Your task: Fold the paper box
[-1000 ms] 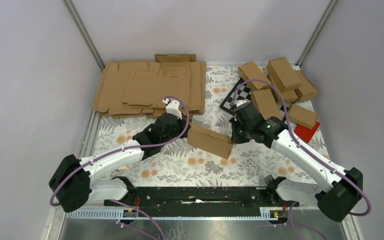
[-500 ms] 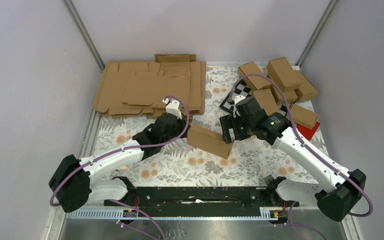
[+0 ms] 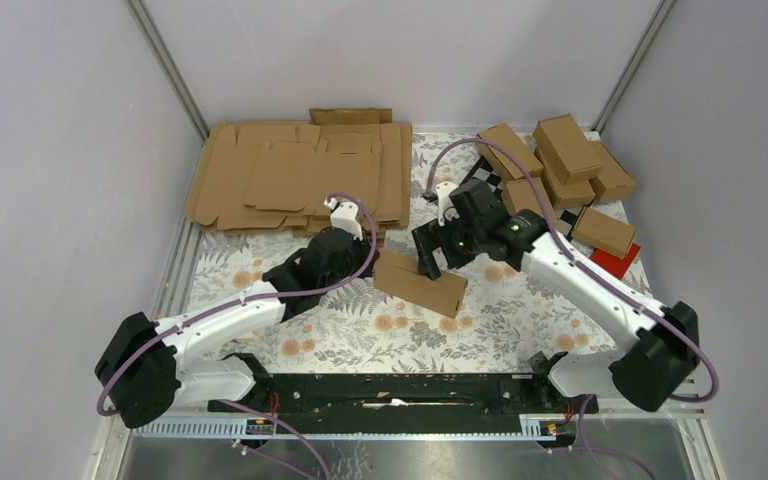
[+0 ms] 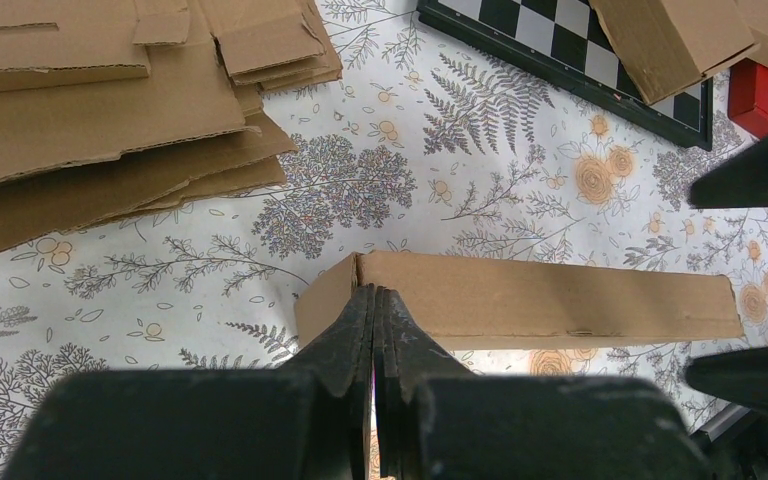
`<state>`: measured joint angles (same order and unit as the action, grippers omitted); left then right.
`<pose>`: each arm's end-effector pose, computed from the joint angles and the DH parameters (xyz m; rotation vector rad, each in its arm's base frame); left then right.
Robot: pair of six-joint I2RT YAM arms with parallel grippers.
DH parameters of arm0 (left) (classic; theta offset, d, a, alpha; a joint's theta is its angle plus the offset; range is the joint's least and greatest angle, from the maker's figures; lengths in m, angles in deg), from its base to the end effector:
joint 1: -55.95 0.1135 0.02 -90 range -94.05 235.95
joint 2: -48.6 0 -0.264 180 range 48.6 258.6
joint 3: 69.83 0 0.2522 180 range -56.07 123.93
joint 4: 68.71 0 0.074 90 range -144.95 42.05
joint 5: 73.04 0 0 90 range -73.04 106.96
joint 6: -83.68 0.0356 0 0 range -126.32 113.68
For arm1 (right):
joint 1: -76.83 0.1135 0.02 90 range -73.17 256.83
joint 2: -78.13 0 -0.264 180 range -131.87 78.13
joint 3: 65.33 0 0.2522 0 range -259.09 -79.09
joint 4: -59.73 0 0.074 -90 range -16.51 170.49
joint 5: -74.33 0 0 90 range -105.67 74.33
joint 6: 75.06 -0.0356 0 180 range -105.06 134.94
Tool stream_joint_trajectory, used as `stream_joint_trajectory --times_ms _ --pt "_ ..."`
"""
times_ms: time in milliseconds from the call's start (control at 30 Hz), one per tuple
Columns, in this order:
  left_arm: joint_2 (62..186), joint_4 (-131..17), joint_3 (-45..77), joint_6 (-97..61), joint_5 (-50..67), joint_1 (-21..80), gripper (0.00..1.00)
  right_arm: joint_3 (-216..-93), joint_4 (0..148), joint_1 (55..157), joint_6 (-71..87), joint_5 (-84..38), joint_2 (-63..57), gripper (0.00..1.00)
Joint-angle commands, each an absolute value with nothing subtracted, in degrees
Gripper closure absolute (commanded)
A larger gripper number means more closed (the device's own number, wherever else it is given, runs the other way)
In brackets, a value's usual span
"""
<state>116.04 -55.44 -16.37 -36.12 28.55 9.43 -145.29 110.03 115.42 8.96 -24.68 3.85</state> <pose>0.1843 -0.1839 0.2465 0.1759 2.0869 -0.6208 0.2131 0.1772 0.3159 -0.7520 2.2885 0.5572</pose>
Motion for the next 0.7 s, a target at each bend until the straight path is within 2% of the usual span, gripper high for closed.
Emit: stream_joint_trajectory --times_ms 0,267,533,667 --pt "115.4 -53.2 -17.9 -34.6 28.0 9.3 1.00 -148.0 106.2 115.8 10.1 -29.4 -2.2 0.00" --pt "115.3 -53.5 -18.2 -34.5 28.1 9.3 1.00 -146.4 104.0 117.9 14.1 -28.7 -9.4 0.03" --pt "114.4 -51.6 -17.1 -34.3 28.8 9.3 1.00 -145.3 103.9 118.1 14.6 -28.3 -10.5 0.34" --pt "111.4 -49.8 -16.2 -35.0 28.8 9.3 1.00 -145.2 104.0 118.3 16.2 -26.7 -9.2 0.59"
